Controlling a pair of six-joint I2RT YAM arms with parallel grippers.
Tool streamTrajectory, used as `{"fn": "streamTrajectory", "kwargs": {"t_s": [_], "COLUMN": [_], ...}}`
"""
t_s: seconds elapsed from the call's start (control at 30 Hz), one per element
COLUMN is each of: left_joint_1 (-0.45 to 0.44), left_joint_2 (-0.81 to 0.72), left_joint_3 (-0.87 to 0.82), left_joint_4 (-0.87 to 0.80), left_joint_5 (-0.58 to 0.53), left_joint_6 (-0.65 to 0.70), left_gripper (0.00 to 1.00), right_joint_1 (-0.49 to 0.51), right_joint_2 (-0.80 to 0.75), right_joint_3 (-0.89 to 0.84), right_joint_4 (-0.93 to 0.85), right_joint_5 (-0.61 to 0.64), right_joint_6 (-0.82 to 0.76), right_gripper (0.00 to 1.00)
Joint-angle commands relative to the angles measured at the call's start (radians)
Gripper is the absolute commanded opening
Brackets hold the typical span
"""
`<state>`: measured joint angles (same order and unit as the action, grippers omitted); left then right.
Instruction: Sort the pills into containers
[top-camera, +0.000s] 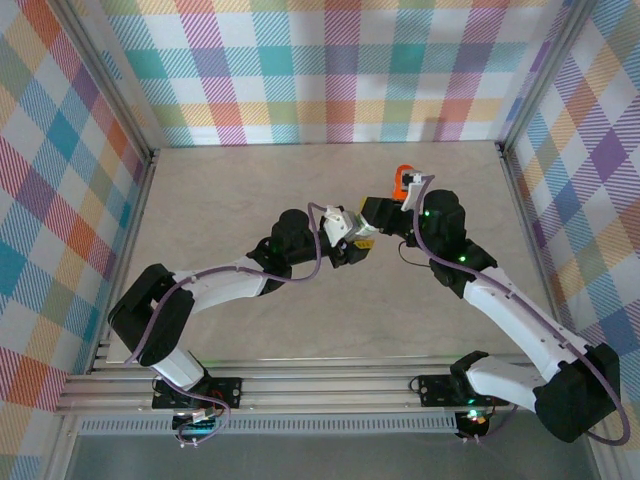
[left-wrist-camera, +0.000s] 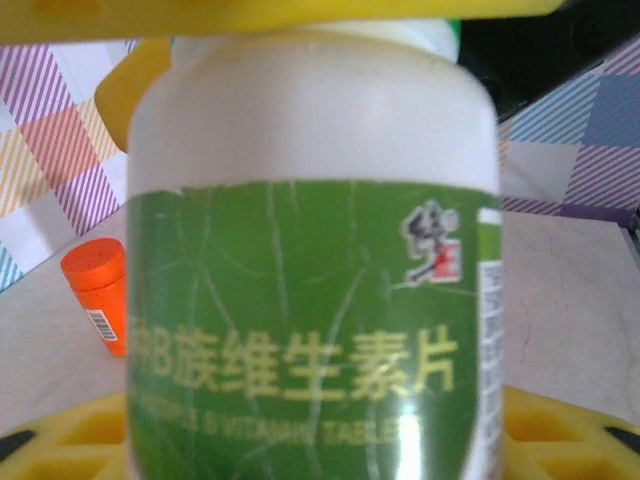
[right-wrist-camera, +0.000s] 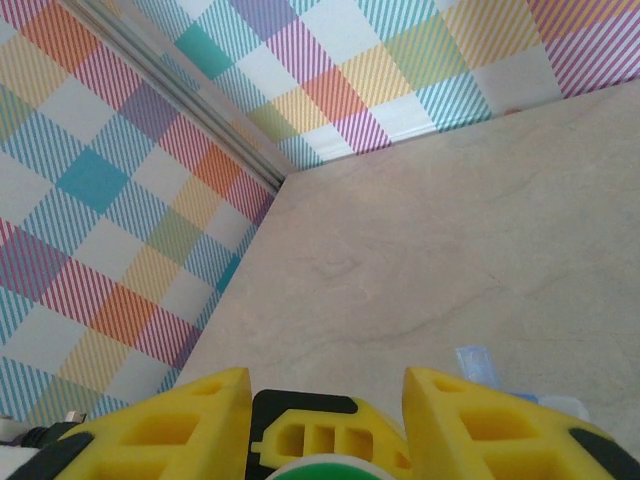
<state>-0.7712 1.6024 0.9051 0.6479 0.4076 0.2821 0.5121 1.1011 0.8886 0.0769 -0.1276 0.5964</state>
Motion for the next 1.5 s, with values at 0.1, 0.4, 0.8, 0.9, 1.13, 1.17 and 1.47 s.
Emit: {"fn": "streamTrajectory", "kwargs": {"t_s": [0.1,0.4,0.8,0.9,1.13,1.17,1.47], "left_joint_1": [-0.026,-0.026,-0.026,-0.025,-0.025,-0.024,-0.011], "left_joint_2": [-0.006,-0.024,-0.042,-0.056,-0.063,-0.061,-0.015], "left_joint_3": [0.008,0.012,-0.025,-0.038,-0.06,-0.062,-0.082], "left_joint_4": [-0.003,-0.041,-0.071,-0.07,-0.062,-0.057,0.037], "left_joint_5": [0.006,-0.023,-0.089,-0.086,-0.085,-0.084,-0.081], "left_joint_6": [0.004,-0.043,-0.083,-0.081,-0.09,-0.093,-0.159], "left_gripper": [0.05,0.0,0.0,0.0,0.0,0.0,0.0], "right_joint_1": [0.006,0.068,0.155,0.154,0.155,0.155,0.081], "right_joint_2": [-0.024,-0.019,0.053,0.062,0.08,0.075,0.043], "right_joint_3": [0.019,0.061,0.2,0.214,0.246,0.253,0.339], "right_joint_4": [0.043,-0.103,-0.256,-0.28,-0.324,-0.333,-0.434], "right_joint_5": [0.014,0.315,0.719,0.726,0.74,0.692,0.295], "right_joint_6": [0.009,-0.332,-0.646,-0.657,-0.674,-0.655,-0.261], "right_gripper": [0.0,0.0,0.0,0.0,0.0,0.0,0.67]}}
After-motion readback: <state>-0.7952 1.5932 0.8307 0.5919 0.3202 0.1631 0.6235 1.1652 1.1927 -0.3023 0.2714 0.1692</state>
